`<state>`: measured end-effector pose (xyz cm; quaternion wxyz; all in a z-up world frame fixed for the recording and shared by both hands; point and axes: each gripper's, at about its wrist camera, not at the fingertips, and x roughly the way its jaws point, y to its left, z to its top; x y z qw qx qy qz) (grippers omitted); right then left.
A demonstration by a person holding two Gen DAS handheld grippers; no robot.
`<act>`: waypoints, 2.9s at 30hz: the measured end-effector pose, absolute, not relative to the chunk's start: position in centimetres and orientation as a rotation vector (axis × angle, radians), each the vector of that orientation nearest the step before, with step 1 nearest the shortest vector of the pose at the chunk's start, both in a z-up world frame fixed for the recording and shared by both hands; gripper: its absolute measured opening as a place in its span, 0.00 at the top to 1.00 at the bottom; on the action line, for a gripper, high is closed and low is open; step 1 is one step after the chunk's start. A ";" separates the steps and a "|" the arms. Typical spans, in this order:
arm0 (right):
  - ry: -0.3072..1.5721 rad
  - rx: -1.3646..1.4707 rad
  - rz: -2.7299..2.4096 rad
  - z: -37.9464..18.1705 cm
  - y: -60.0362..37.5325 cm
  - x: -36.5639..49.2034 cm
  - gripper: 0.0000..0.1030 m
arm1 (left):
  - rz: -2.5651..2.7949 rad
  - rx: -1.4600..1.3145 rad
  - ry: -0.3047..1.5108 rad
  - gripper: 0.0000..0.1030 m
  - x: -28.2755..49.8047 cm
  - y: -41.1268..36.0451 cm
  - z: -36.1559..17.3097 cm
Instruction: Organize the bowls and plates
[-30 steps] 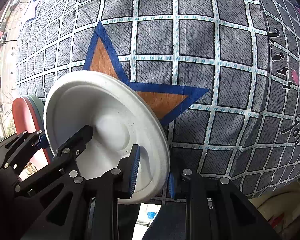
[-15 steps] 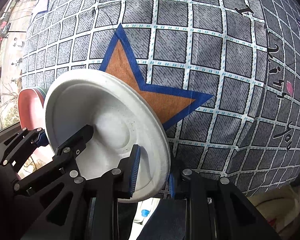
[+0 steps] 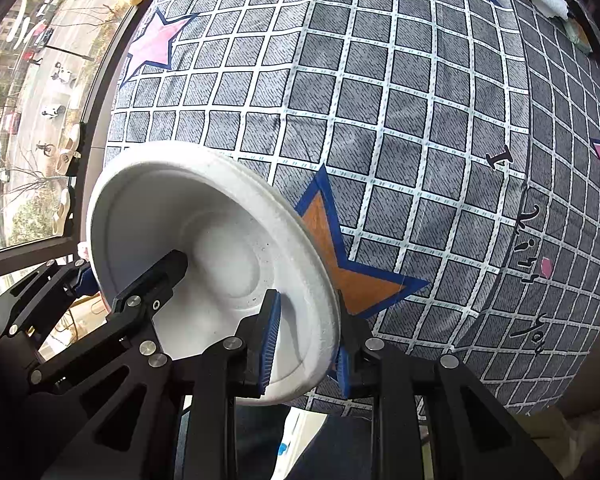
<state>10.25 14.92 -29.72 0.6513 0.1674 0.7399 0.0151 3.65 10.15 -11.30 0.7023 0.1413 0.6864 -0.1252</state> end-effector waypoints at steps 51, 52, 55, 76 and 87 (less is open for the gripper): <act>1.779 0.168 0.318 -34.7 29.9 12.7 0.73 | -0.005 0.017 1.624 0.57 1.3 25.6 -15.4; 1.775 0.163 0.318 -34.4 29.8 12.8 0.71 | 0.000 0.014 1.620 0.52 1.4 25.7 -15.1; 1.753 0.144 0.284 -33.6 29.1 13.0 0.52 | 0.055 0.038 1.577 0.31 1.8 26.3 -13.8; 1.603 0.100 0.271 -27.2 27.8 13.1 0.00 | 0.083 0.234 1.473 0.00 1.8 26.9 -8.1; 1.589 0.102 0.292 -26.9 28.1 13.2 0.00 | 0.042 0.323 1.474 0.00 1.1 24.5 -7.9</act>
